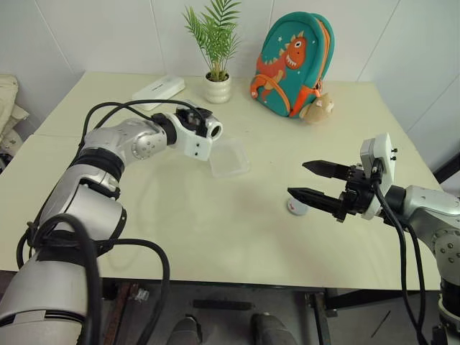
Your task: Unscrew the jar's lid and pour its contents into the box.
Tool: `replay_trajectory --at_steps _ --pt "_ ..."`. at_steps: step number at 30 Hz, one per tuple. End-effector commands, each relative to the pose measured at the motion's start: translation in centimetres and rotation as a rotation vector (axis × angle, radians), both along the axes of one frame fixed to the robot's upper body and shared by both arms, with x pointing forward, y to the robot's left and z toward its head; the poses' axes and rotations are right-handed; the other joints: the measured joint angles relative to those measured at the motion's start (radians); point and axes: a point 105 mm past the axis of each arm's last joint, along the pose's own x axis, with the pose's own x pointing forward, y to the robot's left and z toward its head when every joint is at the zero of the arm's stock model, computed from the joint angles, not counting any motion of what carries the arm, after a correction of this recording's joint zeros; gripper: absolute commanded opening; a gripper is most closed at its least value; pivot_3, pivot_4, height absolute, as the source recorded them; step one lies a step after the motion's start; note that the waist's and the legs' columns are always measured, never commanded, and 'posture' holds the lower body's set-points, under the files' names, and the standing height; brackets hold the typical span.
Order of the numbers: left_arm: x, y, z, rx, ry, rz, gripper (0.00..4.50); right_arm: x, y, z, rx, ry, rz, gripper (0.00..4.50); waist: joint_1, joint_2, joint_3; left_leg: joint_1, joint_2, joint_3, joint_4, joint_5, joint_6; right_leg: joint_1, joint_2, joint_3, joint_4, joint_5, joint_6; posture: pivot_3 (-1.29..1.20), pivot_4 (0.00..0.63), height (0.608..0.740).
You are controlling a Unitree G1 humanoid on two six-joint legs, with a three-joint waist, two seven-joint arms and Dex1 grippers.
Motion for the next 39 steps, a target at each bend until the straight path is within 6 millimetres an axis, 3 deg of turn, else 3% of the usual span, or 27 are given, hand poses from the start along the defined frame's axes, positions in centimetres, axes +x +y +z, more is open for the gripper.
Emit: replay_trajectory --at_steps 1,8,15,18,23,29,33,35,39 --pt "0.0 -1.2 1.0 0.162 -0.19 -0.076 1.98 -0.8 -0.8 1.4 -0.007 -0.042 -0.01 4.49 -0.001 -0.001 0.001 0.0 0.0 0.0 0.0 0.0 0.0 0.0 0.0 0.0 0.0 0.0 0.0 0.0 0.15 0.74" --pt "0.6 -2.2 1.2 0.421 -0.438 -0.112 1.98 -0.5 -1.0 1.3 -0.01 -0.046 -0.043 4.49 -0.003 -0.004 0.002 0.0 0.0 0.0 0.0 0.0 0.0 0.0 0.0 0.0 0.001 0.0 0.0 0.0 0.15 0.74" --pt "-0.1 -5.3 1.2 0.647 -0.698 -0.281 1.98 0.0 -0.6 1.5 -0.019 -0.055 -0.043 4.49 0.005 -0.005 0.003 0.0 0.0 0.0 0.0 0.0 0.0 0.0 0.0 0.0 0.001 0.0 0.0 0.0 0.15 0.74" --pt "-0.1 -5.5 1.0 0.735 -0.759 -0.306 1.98 0.0 -0.6 1.6 -0.024 -0.059 -0.043 4.49 0.011 -0.005 0.003 0.0 0.0 0.0 0.0 0.0 0.0 0.0 0.0 0.0 0.001 0.0 0.0 0.0 0.15 0.74" --pt "0.1 -5.4 1.3 0.7 -0.749 -0.273 1.98 0.4 -0.1 1.7 -0.028 -0.063 -0.036 4.49 0.021 -0.005 0.003 0.0 0.0 0.001 0.0 0.0 -0.001 -0.001 0.0 0.0 0.002 0.0 0.0 0.0 0.15 0.74" --pt "1.6 -1.0 3.4 0.069 -0.384 0.081 1.98 0.4 -0.1 1.9 -0.04 -0.071 -0.032 4.49 0.023 -0.005 0.003 0.0 0.0 0.001 0.0 0.0 -0.001 -0.001 0.0 0.0 0.002 0.0 0.0 0.0 0.15 0.74" --pt "2.1 2.9 2.9 -0.469 -0.037 0.237 1.98 0.5 -0.2 2.0 -0.052 -0.066 -0.021 4.49 0.018 -0.004 0.002 0.001 0.0 0.002 -0.001 0.0 -0.002 -0.001 0.0 0.0 0.003 0.0 0.0 0.0 0.15 0.74" --pt "2.3 5.8 2.1 -0.849 0.166 0.307 1.98 0.7 -0.2 2.2 -0.062 -0.071 -0.002 4.49 0.02 -0.004 0.002 0.002 0.0 0.002 0.001 0.001 -0.002 -0.001 0.0 0.0 0.005 0.0 0.0 0.0 0.15 0.74" --pt "1.8 8.1 0.5 -1.255 0.405 0.261 1.98 1.1 0.2 2.6 -0.051 -0.068 0.045 4.49 0.021 -0.004 0.002 0.001 0.0 0.002 0.003 0.001 -0.001 -0.001 0.0 0.0 0.008 0.0 -0.001 0.0 0.15 0.74"
